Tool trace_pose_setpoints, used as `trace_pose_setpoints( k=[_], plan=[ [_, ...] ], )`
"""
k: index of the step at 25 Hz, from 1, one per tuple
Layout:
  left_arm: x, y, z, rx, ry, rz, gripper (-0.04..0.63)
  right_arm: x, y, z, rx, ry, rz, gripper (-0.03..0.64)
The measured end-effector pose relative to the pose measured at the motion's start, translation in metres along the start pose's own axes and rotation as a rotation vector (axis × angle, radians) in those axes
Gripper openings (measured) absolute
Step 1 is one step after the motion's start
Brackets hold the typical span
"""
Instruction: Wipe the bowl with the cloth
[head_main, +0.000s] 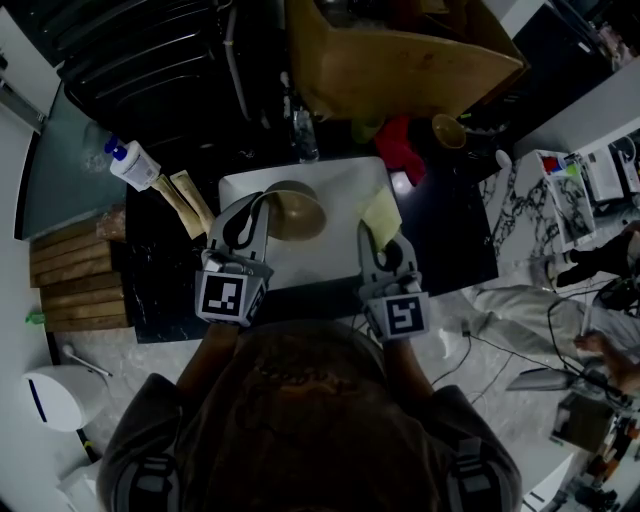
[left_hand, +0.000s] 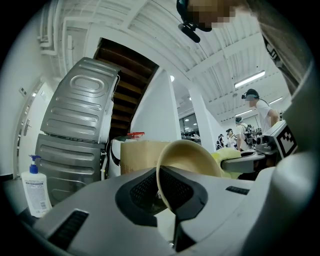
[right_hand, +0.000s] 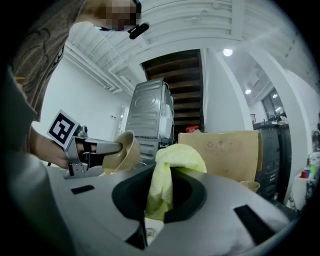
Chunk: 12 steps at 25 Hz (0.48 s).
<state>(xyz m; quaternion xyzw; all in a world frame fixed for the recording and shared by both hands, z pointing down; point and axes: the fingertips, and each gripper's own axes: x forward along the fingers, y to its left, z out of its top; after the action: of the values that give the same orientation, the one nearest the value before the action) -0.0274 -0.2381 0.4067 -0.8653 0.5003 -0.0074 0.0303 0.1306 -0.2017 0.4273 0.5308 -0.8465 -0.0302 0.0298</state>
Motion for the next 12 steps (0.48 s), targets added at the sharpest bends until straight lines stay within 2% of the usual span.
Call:
trace_pose_setpoints(
  k=[3, 12],
  plan=[
    [-0.0027, 0.0029, -0.0083, -0.017, 0.028, 0.017, 0.018, 0.0011, 0.0016, 0.0007, 0.003, -0.002, 0.0, 0.017],
    [-0.0014, 0.0004, -0.0093, -0.009, 0.019, 0.009, 0.018, 0.0037, 0.0024, 0.0039, 0.016, -0.007, 0.003, 0.017]
  ],
)
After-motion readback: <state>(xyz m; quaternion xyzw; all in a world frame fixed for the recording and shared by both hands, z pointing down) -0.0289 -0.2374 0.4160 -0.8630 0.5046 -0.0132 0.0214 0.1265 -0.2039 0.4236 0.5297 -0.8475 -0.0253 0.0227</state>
